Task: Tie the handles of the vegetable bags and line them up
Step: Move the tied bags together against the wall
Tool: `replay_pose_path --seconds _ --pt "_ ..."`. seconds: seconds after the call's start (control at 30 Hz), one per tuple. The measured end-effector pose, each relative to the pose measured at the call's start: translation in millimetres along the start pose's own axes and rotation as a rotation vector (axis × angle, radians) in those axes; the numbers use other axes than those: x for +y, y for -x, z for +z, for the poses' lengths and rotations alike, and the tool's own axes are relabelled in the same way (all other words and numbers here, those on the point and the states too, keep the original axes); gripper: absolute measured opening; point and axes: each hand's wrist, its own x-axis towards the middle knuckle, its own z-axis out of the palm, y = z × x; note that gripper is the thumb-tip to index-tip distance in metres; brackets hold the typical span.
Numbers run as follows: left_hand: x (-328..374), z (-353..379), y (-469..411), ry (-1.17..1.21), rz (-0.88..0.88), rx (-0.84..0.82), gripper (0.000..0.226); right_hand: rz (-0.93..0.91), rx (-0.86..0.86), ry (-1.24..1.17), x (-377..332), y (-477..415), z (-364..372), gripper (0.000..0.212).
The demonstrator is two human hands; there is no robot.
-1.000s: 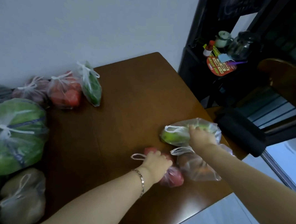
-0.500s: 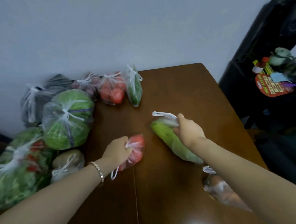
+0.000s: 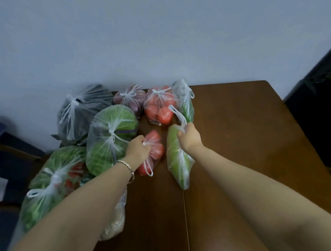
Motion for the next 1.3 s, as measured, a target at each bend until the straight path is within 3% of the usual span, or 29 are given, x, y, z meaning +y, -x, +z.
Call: replay_pose_path --seconds 0.07,0.23,0.37,0.47,0.57,0.7,0.8,0.9,0.97,1.13,1.3 --pt "3 3 -10 0.034 0.008 -0.009 0.029 -0.045 0.025 -0.053 -4 -6 3 0.012" --pt "9 7 -31 0.013 -0.011 -0.006 0.035 -0.123 0.004 -0.137 -6 -6 1 0.038" --pt "15 8 -29 -0.071 -0.009 -0.033 0.012 -0.176 0.013 -0.053 8 10 -12 0.051" --pt "28 11 -3 -0.339 -0.005 -0.015 0.038 -0.247 0.015 0.149 28 29 -32 0.041" --pt "47 18 42 -0.618 0.174 0.043 0.049 -0.222 -0.103 0.325 54 60 -67 0.021" --pt "64 44 107 -0.54 0.349 -0.151 0.021 -0.167 -0.22 0.599 110 107 -123 0.018" --pt "76 70 144 -0.557 0.392 -0.367 0.017 -0.041 -0.315 0.926 157 141 -165 0.055" --pt "82 90 160 -0.577 0.419 -0.441 0.017 0.163 -0.399 1.189 200 165 -192 0.096" --pt "84 100 166 -0.59 0.423 -0.464 0.018 0.289 -0.397 1.246 225 178 -196 0.106" --pt "83 113 177 -0.577 0.384 -0.479 0.018 0.336 -0.279 1.296 259 193 -188 0.068" --pt "65 108 178 -0.542 0.31 -0.478 0.017 0.35 -0.176 1.223 262 181 -182 0.045"
